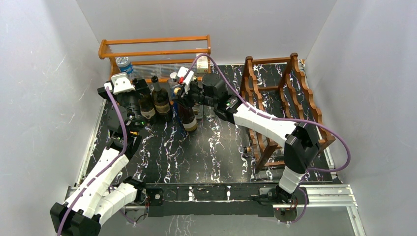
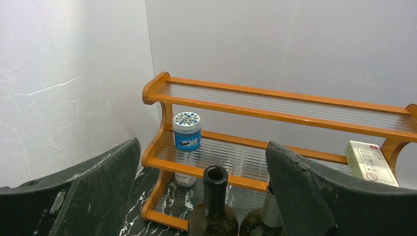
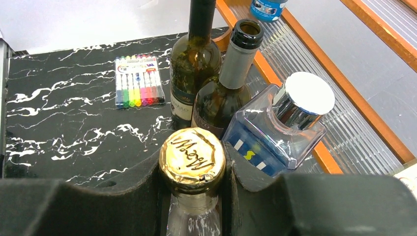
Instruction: Take the wine bottle off the wine rack
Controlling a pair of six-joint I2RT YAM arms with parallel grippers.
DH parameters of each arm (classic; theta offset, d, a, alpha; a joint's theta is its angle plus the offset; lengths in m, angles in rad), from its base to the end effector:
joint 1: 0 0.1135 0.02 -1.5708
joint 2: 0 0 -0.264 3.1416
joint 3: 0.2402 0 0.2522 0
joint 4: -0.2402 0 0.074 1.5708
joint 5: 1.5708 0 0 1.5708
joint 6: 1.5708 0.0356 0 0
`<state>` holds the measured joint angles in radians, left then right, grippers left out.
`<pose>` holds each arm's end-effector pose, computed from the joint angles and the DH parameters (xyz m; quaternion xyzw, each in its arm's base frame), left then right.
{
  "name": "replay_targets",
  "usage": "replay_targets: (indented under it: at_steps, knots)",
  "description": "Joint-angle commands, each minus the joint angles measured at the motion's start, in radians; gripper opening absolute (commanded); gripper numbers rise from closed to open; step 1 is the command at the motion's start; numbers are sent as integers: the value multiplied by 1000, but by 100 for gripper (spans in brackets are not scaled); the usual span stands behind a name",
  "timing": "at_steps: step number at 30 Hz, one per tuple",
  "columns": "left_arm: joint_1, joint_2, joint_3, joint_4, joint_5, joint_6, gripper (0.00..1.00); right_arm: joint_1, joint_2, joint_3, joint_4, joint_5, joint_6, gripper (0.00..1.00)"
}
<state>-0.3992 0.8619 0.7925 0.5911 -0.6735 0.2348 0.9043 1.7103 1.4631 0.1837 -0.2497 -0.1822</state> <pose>0.1790 -0.0514 0.4075 -0.1244 0.5383 0.0978 0.8278 0.2510 0.3333 0.3663 -0.4469 0.5753 0.3248 0.6031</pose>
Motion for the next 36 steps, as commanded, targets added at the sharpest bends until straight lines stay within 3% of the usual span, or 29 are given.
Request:
replay_targets:
  at_steps: [1, 14, 16, 23, 29, 36]
  knots:
    - [8, -20, 7, 50, -8, 5, 98, -4, -75, 36, 376, 7, -10, 0]
    - [10, -16, 9, 46, -4, -2, 98, -8, -197, -210, 408, 169, 20, 2]
    - [9, -15, 10, 42, -1, -6, 98, -10, -210, -233, 425, 184, 22, 20]
    - [10, -7, 13, 36, 2, -12, 98, -10, -163, -155, 325, 176, 0, 54]
    - [9, -7, 12, 37, 1, -12, 98, -10, -145, -109, 231, 247, -11, 73]
    - [9, -2, 12, 33, 4, -14, 98, -9, -189, -110, 178, 215, -29, 88]
